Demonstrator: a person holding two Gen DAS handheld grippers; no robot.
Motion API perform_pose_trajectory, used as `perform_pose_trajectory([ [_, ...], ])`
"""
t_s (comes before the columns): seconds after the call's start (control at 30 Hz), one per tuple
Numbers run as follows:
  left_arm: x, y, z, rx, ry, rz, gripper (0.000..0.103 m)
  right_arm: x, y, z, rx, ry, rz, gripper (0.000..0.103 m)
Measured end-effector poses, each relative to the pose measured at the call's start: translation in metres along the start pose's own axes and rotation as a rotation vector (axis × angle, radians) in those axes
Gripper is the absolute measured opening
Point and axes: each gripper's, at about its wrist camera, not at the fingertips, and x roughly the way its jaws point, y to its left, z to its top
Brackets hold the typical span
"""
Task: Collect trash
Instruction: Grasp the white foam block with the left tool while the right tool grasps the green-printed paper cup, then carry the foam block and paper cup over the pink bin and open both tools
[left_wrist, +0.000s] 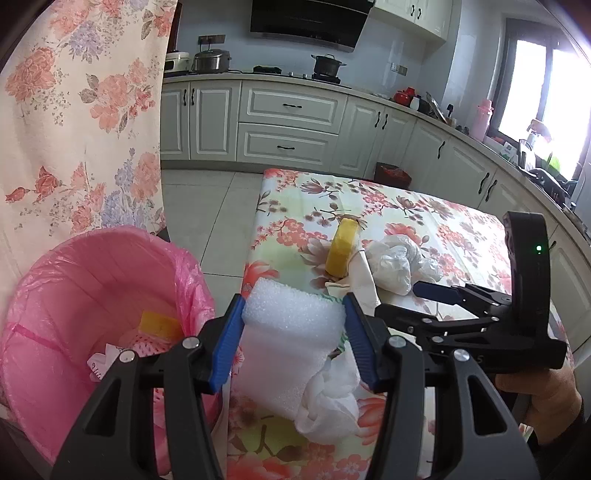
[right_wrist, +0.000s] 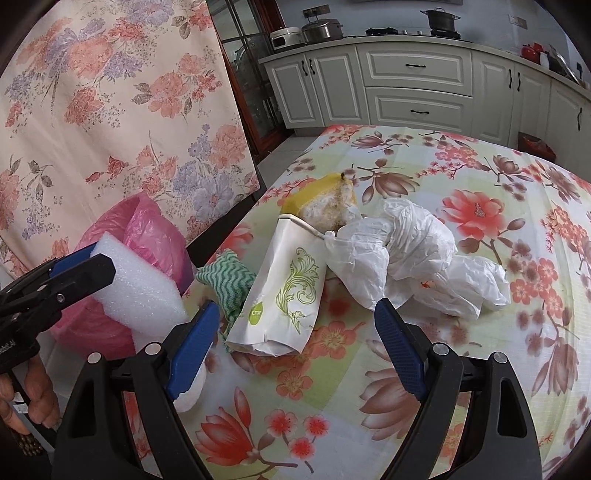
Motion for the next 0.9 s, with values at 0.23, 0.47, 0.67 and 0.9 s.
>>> perform_pose_trajectory([
  [0.23, -0.015, 0.005, 0.002, -0.015, -0.035, -0.012, 0.052, 0.019, 0.010, 0.000, -0.016, 0.041, -0.025, 0.073],
  [0.47, -0.026, 0.007, 0.002, -0.032, -0.058, -0.028, 0.052, 0.032, 0.018, -0.004, -0.031, 0.072, -0.035, 0.059],
  [0.67, -0.034, 0.009, 0.002, -0.035, -0.071, -0.030, 0.052, 0.030, 0.022, -0.008, -0.045, 0.068, -0.037, 0.048],
  [0.9, -0.046, 0.009, 0.002, -0.036, -0.097, -0.028, 0.052, 0.010, 0.020, -0.008, -0.047, 0.031, -0.055, 0.047],
])
